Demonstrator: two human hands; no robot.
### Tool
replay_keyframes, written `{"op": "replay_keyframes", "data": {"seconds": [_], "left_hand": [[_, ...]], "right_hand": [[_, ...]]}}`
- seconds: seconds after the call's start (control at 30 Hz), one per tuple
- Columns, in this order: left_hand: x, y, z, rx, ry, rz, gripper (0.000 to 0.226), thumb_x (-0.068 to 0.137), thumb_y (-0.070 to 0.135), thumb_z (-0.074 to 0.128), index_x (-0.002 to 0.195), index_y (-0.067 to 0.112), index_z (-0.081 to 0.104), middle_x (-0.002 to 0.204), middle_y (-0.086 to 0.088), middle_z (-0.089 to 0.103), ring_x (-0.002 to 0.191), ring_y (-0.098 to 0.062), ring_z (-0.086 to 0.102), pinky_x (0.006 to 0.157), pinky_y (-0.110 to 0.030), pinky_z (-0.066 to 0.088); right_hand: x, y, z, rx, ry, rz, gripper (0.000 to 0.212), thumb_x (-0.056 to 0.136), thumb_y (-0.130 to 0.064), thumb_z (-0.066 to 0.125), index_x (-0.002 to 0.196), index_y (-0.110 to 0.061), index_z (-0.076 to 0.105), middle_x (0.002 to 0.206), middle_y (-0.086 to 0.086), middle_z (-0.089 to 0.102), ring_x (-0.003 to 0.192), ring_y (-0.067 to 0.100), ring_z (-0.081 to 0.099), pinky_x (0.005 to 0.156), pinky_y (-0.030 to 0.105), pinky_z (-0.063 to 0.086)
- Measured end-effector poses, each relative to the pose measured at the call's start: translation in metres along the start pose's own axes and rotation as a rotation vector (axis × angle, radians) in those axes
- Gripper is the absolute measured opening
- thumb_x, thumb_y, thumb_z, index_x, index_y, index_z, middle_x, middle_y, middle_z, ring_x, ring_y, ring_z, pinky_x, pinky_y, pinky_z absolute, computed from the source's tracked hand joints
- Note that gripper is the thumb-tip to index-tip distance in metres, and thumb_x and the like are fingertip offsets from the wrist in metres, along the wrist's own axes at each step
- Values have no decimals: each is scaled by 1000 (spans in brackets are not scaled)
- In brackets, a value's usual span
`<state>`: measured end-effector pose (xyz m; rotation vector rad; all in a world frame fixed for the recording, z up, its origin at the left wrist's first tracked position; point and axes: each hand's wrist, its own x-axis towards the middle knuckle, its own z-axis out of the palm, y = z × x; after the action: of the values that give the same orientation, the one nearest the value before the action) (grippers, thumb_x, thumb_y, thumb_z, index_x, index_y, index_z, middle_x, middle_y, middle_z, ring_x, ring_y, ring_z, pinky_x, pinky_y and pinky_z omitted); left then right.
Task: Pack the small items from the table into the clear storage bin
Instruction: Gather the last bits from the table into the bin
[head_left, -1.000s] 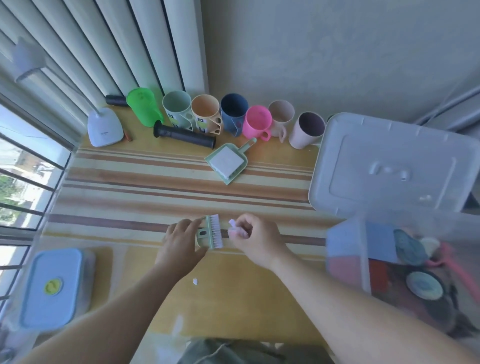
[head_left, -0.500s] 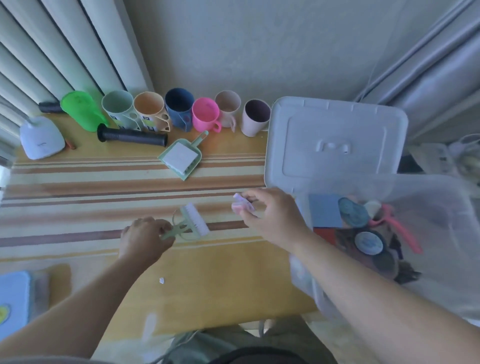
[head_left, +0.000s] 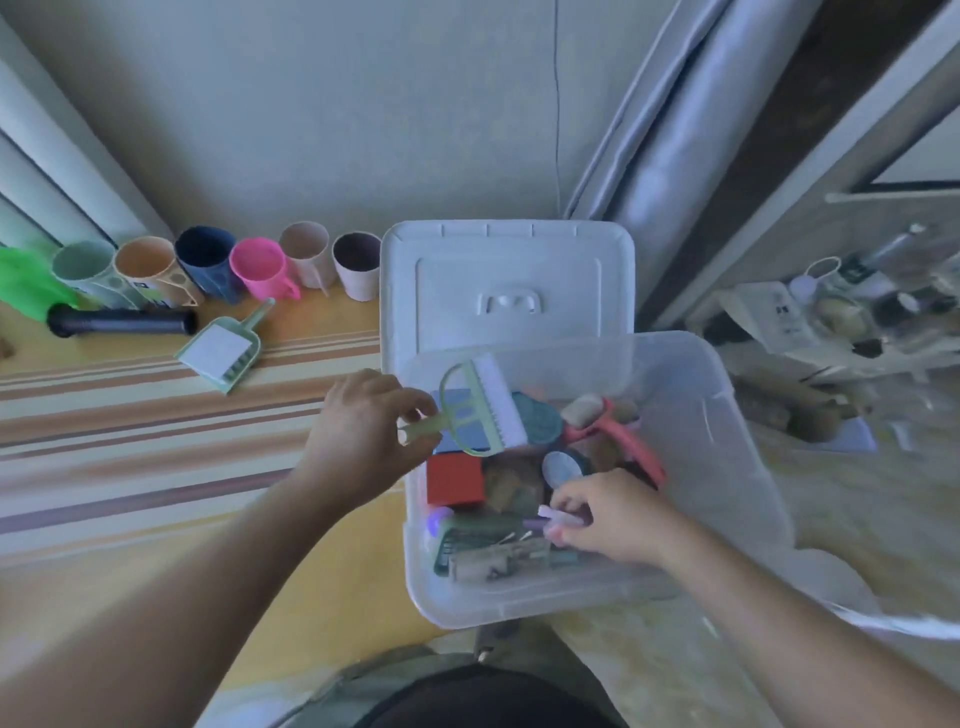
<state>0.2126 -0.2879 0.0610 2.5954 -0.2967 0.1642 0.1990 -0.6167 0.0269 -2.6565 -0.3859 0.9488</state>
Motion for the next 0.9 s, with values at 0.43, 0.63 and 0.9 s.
{"op": "replay_keyframes", "data": {"seconds": [0.43, 0.63, 0.9], "left_hand": [[-15, 86, 82, 382, -501, -6, 26, 84, 51, 64, 109, 46, 71, 98, 19, 62, 104, -13, 53, 92, -33, 37], [-12, 108, 105, 510, -603, -39, 31, 86, 55, 63, 109, 36, 72, 103, 14, 67, 108, -17, 56, 99, -36, 39], [-25, 107, 109, 422, -511, -59, 41, 83, 67, 63, 109, 36, 69, 114, 8, 59, 110, -22, 51, 99, -41, 40]], "right_hand": [[-2, 66, -5, 144, -67, -36, 40, 87, -35, 78, 127, -35, 70, 118, -17, 75, 109, 7, 68, 96, 31, 55], [-8, 70, -14, 207, -1, -85, 32, 90, -39, 74, 121, -40, 70, 94, -28, 66, 88, -8, 61, 83, 24, 53], [3, 54, -7, 142, 66, -224, 40, 92, -38, 72, 131, -39, 65, 128, -20, 57, 114, 6, 56, 99, 29, 49]]}}
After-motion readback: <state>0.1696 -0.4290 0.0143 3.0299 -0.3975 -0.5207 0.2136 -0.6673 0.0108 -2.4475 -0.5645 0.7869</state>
